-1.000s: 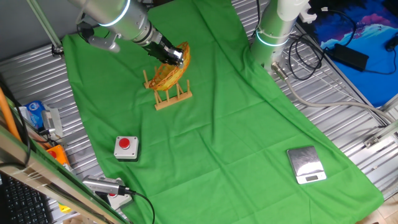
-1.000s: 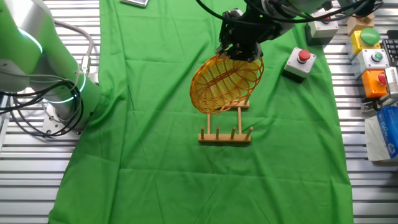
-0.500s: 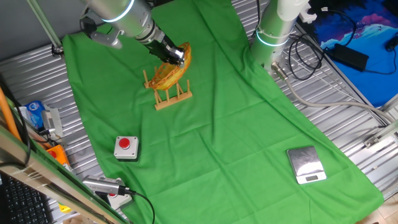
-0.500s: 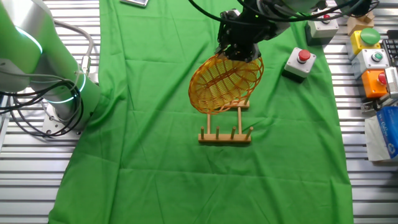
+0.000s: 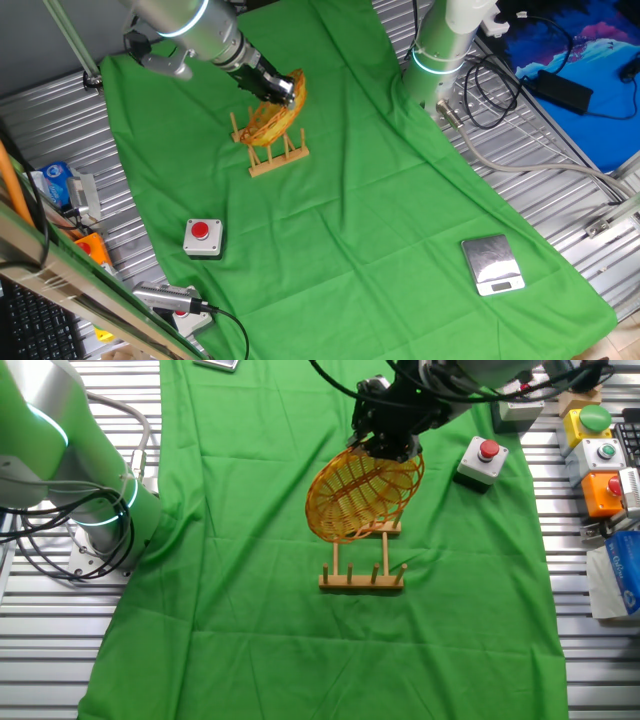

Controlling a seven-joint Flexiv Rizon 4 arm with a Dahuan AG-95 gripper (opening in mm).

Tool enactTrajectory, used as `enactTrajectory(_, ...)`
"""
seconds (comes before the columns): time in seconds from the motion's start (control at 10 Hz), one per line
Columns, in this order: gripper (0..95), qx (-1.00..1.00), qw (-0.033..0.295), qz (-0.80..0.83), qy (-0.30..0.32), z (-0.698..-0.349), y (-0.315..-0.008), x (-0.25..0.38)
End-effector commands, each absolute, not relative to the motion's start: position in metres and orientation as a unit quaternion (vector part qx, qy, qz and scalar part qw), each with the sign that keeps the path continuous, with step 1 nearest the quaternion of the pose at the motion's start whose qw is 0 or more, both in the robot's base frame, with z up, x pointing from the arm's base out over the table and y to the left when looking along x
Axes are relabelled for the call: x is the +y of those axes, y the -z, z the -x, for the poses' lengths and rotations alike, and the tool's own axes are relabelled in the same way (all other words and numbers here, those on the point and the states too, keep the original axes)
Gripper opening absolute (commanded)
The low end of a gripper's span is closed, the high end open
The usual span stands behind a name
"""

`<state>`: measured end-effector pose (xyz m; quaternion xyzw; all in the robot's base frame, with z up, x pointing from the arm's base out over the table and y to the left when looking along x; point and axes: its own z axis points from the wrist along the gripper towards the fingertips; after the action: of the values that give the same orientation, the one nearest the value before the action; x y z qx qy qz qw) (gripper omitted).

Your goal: Put the dish on the dish rack

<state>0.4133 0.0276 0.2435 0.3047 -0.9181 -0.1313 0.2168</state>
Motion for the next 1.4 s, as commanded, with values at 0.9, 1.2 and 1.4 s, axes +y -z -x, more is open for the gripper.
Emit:
enactTrajectory(0.9, 0.0, -0.841, 0.279, -0.403, 0.229, -0.395, -0.261, -0.02)
enactTrajectory(1.2, 0.0, -0.818, 0.269, -0.443, 0.248, -0.396, -0.257, -0.022)
enactTrajectory(1.4, 0.0, -0.809, 0.261, -0.459, 0.257, -0.397, -0.256, -0.02)
